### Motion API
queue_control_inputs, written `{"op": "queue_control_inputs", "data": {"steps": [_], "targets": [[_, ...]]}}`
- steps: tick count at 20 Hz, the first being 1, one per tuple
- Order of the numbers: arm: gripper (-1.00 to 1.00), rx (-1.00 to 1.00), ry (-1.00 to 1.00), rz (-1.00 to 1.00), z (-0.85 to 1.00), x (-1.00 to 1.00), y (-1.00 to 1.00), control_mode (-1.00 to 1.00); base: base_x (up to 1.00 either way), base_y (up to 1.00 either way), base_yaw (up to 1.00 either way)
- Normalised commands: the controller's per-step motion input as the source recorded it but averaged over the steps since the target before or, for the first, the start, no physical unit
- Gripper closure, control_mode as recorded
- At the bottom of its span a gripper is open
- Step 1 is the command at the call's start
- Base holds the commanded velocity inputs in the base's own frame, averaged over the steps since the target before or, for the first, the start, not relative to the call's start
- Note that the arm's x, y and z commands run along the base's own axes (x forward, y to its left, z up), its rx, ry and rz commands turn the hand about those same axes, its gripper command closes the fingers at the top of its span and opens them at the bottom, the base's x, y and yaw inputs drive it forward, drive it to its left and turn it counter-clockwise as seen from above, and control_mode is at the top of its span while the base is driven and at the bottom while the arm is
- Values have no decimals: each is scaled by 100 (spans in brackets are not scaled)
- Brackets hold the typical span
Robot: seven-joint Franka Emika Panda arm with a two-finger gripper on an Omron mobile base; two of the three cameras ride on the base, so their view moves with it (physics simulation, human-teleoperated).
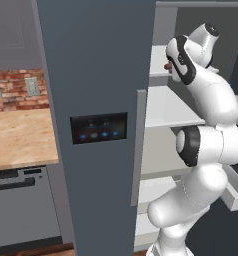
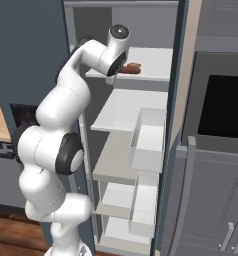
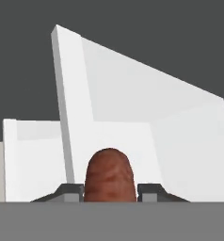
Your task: Move the sausage and scallops from the second highest shelf to the top shelf to make space. Then, place the pitcher from the counter on the cleared second highest shelf.
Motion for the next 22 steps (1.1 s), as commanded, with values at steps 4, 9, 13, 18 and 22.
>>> {"op": "queue_control_inputs", "data": {"steps": [4,9,13,18,22], "targets": [[100,0,0,1,-34,50,0,-100,0,0,0],[100,0,0,1,-18,54,-1,-100,0,0,0],[100,0,0,2,-16,53,-5,-100,0,0,0],[100,0,0,3,-22,53,-7,-100,0,0,0],[100,0,0,4,-34,58,-9,-100,0,0,0]]}}
